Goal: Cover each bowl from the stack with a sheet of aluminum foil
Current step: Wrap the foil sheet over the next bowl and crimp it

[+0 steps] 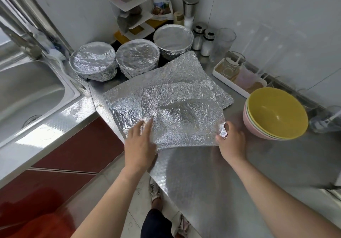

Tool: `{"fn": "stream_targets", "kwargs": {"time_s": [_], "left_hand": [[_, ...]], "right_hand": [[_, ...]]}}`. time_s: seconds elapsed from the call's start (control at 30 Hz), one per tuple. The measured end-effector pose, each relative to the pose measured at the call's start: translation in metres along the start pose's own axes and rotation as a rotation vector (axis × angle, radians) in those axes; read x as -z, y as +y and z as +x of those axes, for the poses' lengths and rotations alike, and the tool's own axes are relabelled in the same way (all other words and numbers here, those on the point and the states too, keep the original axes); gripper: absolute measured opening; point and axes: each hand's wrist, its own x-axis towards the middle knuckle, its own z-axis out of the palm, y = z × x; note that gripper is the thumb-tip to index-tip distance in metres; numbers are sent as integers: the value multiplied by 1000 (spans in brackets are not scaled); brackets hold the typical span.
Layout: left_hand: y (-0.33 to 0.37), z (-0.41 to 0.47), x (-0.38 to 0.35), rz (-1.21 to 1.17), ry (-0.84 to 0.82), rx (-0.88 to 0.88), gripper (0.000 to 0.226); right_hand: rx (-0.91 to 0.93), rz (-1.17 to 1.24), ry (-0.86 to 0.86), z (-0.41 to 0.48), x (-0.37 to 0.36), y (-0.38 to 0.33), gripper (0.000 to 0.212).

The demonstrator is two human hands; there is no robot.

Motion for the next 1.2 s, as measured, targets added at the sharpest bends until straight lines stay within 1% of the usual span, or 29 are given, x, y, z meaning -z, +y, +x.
{"fn": "stream_targets", "kwargs": {"time_s": [0.07, 0.1, 0.2, 0.27, 0.3, 0.37, 0.4, 0.43, 0.47, 0.53, 0.67, 0.73, 0.8, 0.87, 1.0, 1.1, 1.2], "left_hand": [[15, 1, -8, -26, -21, -198, 56], [22, 2, -13, -10, -71, -236, 52], [30, 6, -37, 71, -221, -212, 59], [29, 4, -52, 101, -260, -190, 62], [28, 2, -57, 116, -260, -189, 64], [27, -1, -63, 145, -253, -181, 66], [26, -2, -65, 153, -254, -175, 67], [27, -2, -65, 156, -256, -170, 68], [27, -3, -65, 159, -262, -175, 68], [28, -1, -64, 168, -272, -179, 68], [27, -1, -63, 178, -282, -165, 68], [29, -1, -63, 158, -282, -152, 68], [28, -1, -63, 160, -287, -148, 68], [28, -3, -63, 168, -291, -156, 68], [30, -2, -62, 160, -288, -157, 67], [32, -1, -60, 163, -303, -161, 67], [31, -1, -58, 145, -335, -144, 67]], "right_hand": [[-9, -21, -4, -1, -2, -1, 49], [-8, -25, -14, -2, -2, -3, 50], [5, -60, -2, -6, 0, -7, 52], [16, -204, 43, -9, 1, -8, 58], [72, -278, 72, -12, 0, -12, 63], [307, -309, 70, -23, -9, -23, 67], [449, -299, 31, -31, -19, -30, 65], [558, -304, -48, -39, -30, -35, 61], [602, -316, -138, -48, -40, -38, 57], [572, -311, -250, -55, -54, -37, 60], [560, -373, -267, -42, -50, -12, 68], [503, -386, -276, -35, -41, 3, 72], [490, -406, -278, -33, -35, 8, 76], [489, -402, -320, -33, -30, 7, 79], [365, -384, -282, -28, -21, 9, 80], [347, -403, -319, -25, -20, 13, 85], [325, -351, -268, -25, -15, 6, 77]]}}
